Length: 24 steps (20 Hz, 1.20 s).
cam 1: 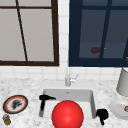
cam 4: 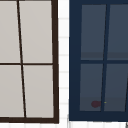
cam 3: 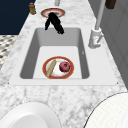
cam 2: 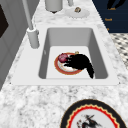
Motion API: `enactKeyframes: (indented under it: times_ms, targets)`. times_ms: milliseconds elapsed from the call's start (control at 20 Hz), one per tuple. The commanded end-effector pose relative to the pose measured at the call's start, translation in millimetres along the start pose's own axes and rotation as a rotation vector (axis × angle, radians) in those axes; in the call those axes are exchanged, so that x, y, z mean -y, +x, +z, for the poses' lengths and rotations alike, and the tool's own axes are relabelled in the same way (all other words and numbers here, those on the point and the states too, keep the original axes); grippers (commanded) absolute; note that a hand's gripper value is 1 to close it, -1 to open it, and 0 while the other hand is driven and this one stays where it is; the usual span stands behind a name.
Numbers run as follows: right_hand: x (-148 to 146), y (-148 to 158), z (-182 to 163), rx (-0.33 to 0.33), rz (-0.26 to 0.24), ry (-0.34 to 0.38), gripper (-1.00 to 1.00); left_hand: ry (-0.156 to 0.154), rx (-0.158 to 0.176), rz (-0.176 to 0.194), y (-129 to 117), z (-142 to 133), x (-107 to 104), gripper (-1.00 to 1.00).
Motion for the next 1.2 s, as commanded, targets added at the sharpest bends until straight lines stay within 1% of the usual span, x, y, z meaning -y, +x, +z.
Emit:
enactKeyframes:
  times_ms: [0, 50, 100, 150, 200, 250, 300, 350, 400, 500, 600, 850, 1050, 1150]
  targets:
    - [0.0, 0.0, 0.0, 0.0, 0.0, 0.0, 0.0, -0.047, -0.024, 0.046, 12.5, -15.7, -14.8, -1.0]
    - [0.0, 0.0, 0.0, 0.0, 0.0, 0.0, 0.0, -0.046, -0.042, 0.038, 14.6, -16.5, -18.0, -1.0]
    - [0.0, 0.0, 0.0, 0.0, 0.0, 0.0, 0.0, -0.046, -0.048, 0.05, 17.4, -17.9, -20.3, -1.0]
    - [0.0, 0.0, 0.0, 0.0, 0.0, 0.0, 0.0, -0.038, -0.075, 0.05, 23.9, -23.3, -15.4, -1.0]
    - [0.0, 0.0, 0.0, 0.0, 0.0, 0.0, 0.0, -0.035, -0.08, 0.053, 26.7, -25.7, -18.5, -1.0]
    - [0.0, 0.0, 0.0, 0.0, 0.0, 0.0, 0.0, -0.038, -0.083, 0.048, 30.6, -28.8, -22.4, -1.0]
    - [0.0, 0.0, 0.0, 0.0, 0.0, 0.0, 0.0, -0.023, -0.091, 0.054, 32.7, -30.4, -24.9, -1.0]
    - [0.0, 0.0, 0.0, 0.0, 0.0, 0.0, 0.0, -0.001, -0.103, 0.069, 32.1, -27.9, -26.8, -1.0]
    - [0.0, 0.0, 0.0, 0.0, 0.0, 0.0, 0.0, 0.005, -0.1, 0.051, 35.3, -29.9, -30.8, -1.0]
    - [0.0, 0.0, 0.0, 0.0, 0.0, 0.0, 0.0, 0.004, -0.107, 0.052, 38.7, -32.8, -36.1, -1.0]
    - [0.0, 0.0, 0.0, 0.0, 0.0, 0.0, 0.0, 0.013, -0.123, 0.049, 40.8, -35.5, -41.8, -1.0]
    - [0.0, 0.0, 0.0, 0.0, 0.0, 0.0, 0.0, 0.007, -0.13, 0.059, 48.9, -40.8, -55.6, -1.0]
    - [0.0, 0.0, 0.0, 0.0, 0.0, 0.0, 0.0, -0.017, -0.123, 0.081, 58.6, -46.0, -60.6, -1.0]
    - [0.0, 0.0, 0.0, 0.0, 0.0, 0.0, 0.0, -0.019, -0.128, 0.085, 63.0, -48.3, -64.1, -1.0]
